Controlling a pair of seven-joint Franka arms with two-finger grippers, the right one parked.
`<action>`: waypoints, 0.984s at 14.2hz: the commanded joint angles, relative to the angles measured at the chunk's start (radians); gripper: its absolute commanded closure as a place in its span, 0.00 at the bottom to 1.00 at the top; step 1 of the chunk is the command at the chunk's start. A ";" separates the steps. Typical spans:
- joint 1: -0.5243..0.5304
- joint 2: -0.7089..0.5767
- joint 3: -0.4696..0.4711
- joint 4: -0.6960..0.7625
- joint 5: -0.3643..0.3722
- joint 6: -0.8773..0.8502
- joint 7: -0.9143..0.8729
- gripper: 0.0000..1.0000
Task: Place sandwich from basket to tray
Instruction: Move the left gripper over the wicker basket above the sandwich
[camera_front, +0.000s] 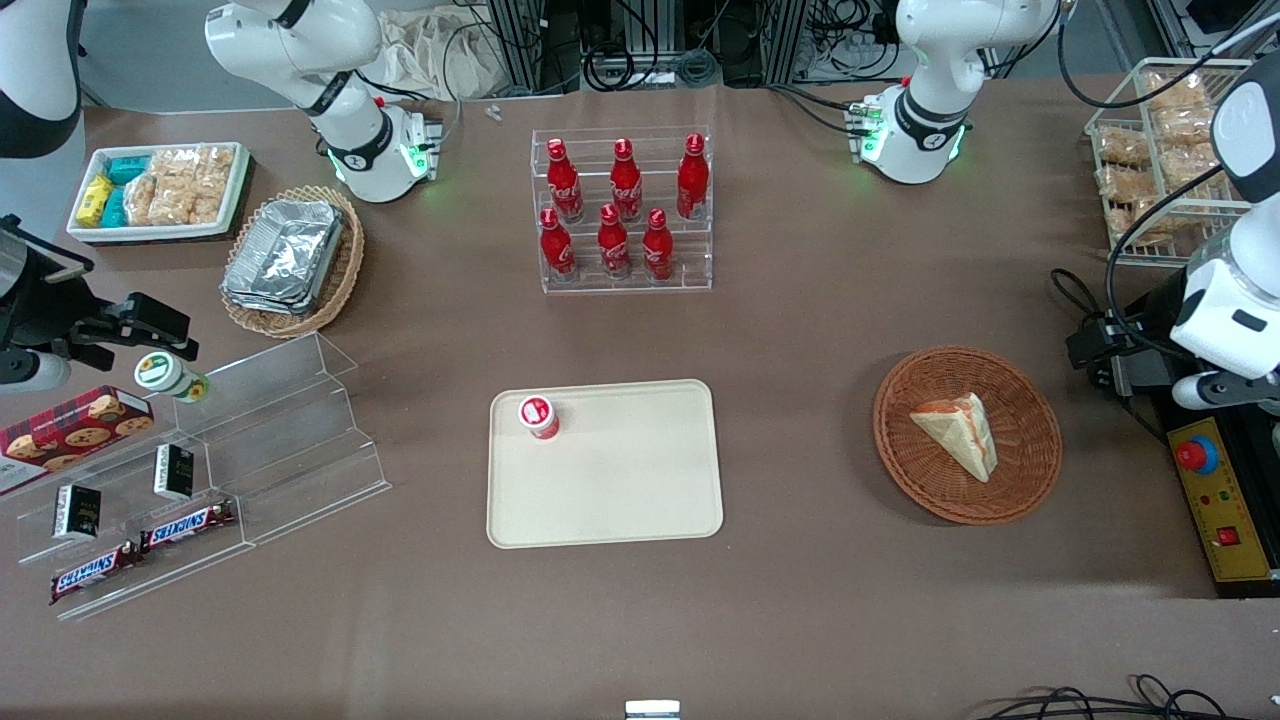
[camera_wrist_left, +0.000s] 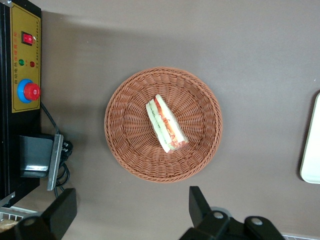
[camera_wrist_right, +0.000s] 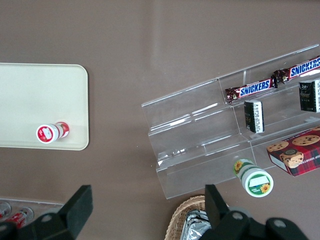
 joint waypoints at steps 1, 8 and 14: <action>-0.011 0.015 0.007 0.026 -0.011 -0.012 -0.015 0.01; -0.019 0.071 0.005 0.037 -0.011 0.048 -0.177 0.01; -0.022 0.155 0.004 0.022 -0.011 0.077 -0.505 0.01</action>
